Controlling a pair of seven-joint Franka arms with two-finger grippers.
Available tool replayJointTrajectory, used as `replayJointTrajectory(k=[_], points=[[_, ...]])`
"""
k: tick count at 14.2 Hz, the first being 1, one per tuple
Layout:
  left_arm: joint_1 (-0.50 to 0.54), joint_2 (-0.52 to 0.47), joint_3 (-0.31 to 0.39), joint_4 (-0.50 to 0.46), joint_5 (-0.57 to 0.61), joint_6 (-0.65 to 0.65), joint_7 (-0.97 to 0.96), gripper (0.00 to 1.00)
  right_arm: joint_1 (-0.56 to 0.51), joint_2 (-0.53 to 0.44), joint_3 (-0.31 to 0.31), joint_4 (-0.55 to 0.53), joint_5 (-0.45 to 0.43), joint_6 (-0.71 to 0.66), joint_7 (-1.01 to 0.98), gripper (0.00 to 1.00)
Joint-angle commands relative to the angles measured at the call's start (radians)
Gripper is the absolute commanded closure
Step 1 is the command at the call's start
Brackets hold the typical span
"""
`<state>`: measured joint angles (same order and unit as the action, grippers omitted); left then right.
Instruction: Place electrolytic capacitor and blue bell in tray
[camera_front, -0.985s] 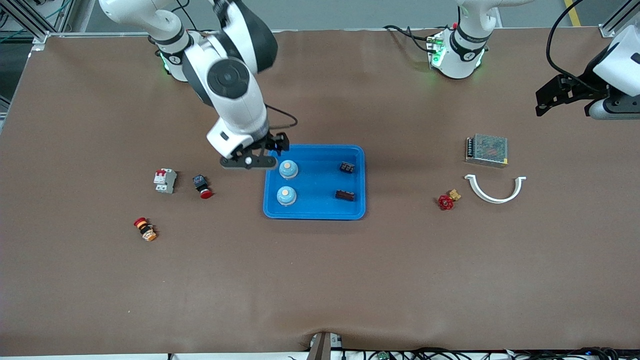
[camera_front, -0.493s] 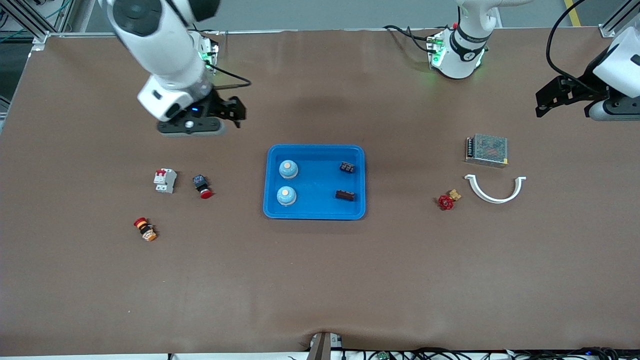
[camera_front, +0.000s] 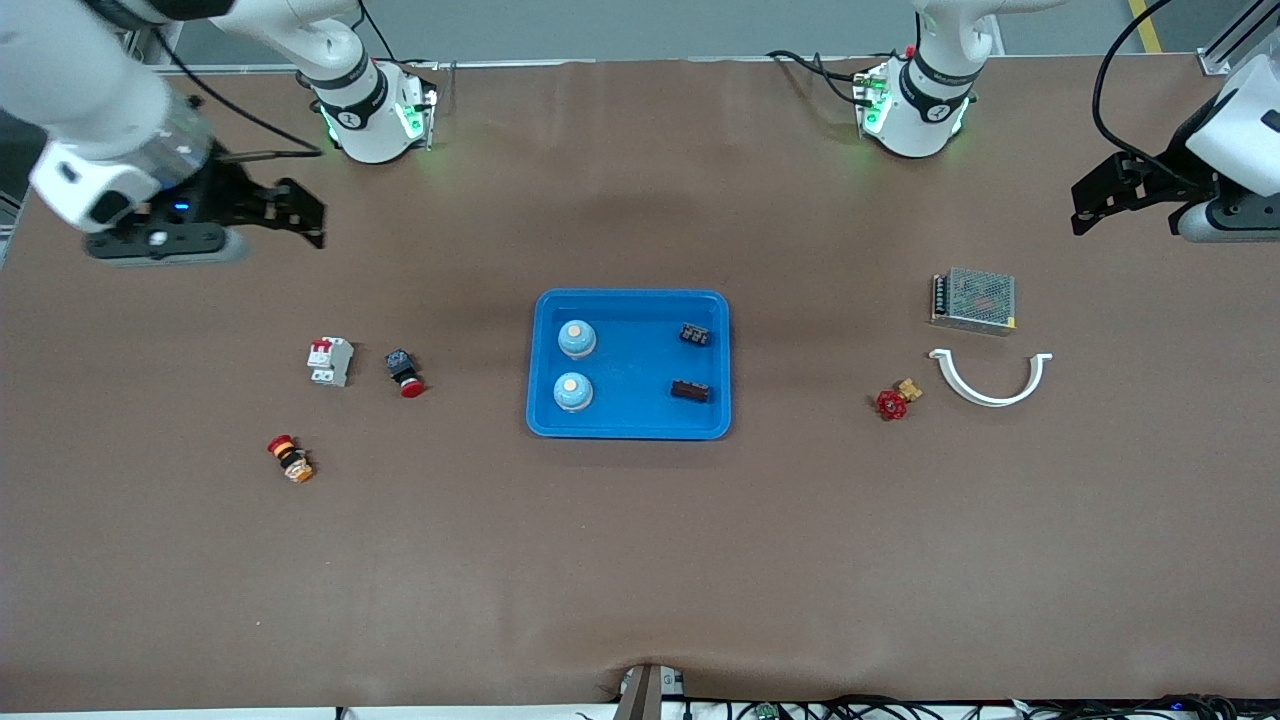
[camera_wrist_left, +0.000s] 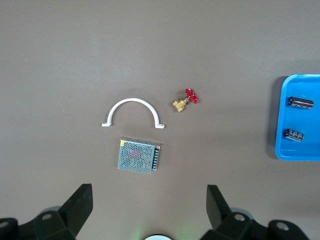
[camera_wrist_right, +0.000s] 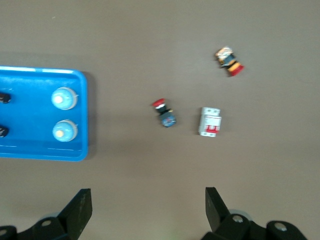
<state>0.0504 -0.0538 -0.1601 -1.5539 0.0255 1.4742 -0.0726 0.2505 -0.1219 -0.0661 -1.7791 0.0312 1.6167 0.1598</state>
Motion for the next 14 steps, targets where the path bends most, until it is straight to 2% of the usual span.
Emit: replayJointTrajectory(k=[1, 5, 10, 14], points=[[0.002, -0.012, 0.005, -0.014, -0.018, 0.015, 0.022, 0.00, -0.098, -0.033, 0.017, -0.020, -0.008, -0.004, -0.052, 0.00], [0.002, -0.012, 0.005, -0.014, -0.018, 0.012, 0.022, 0.00, -0.183, -0.036, 0.019, -0.017, -0.023, 0.005, -0.137, 0.00], [0.002, -0.012, 0.005, -0.011, -0.018, 0.012, 0.022, 0.00, -0.203, -0.016, 0.019, 0.059, -0.059, 0.026, -0.161, 0.00], [0.003, -0.014, 0.007, -0.011, -0.018, 0.011, 0.022, 0.00, -0.238, -0.004, 0.017, 0.096, -0.050, 0.019, -0.167, 0.00]])
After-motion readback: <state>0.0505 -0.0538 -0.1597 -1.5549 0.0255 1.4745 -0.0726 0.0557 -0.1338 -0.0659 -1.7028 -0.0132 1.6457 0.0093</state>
